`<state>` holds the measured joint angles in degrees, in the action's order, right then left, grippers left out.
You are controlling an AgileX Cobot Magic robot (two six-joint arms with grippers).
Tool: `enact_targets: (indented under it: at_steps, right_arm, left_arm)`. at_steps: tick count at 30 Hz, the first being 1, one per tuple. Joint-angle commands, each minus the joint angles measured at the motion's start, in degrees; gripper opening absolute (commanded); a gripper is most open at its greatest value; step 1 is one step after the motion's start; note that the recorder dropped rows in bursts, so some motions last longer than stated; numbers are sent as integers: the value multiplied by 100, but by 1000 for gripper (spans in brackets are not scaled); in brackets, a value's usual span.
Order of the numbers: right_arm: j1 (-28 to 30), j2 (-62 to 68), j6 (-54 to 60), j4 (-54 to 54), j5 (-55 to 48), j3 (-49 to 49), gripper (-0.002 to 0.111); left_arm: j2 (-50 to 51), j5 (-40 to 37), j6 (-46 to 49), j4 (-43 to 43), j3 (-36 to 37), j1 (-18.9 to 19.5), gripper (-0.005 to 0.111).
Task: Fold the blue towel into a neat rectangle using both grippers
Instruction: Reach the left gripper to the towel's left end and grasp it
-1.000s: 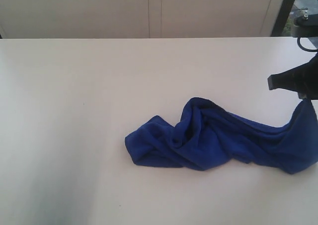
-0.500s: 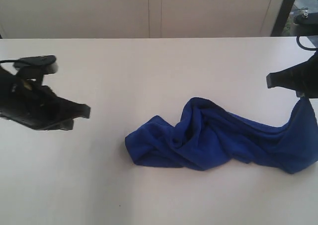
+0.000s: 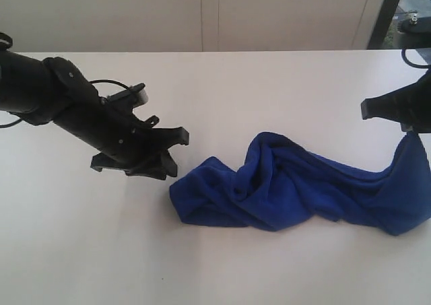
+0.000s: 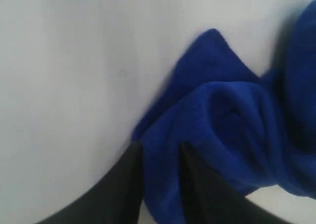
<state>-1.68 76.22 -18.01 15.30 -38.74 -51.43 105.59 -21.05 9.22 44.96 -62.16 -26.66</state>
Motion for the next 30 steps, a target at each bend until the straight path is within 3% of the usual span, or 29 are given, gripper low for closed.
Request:
enact_targets:
  at_steps: [1,10,11,15,24,30]
  right_arm:
    - [49,14,26,-24,48,21,0]
    - [49,14,26,-24,48,21,0]
    - [49,14,26,-24,48,21,0]
    - [49,14,26,-27,57,21,0]
    - [49,14,26,-27,55,21,0]
    - [49,14,26,-27,55,21,0]
  left_arm:
    - [224,-303,880,872,-28,-41,42]
    - [483,-408,974,718,-28,-41,40]
    - [483,-408,1017,718,-28,-41,36]
    - [530,-276,1296,702,62,-41,0]
    - [-98,-226,1798,727,-41,-41,0]
    - [-881,-130,1876,150,-66,-41,0]
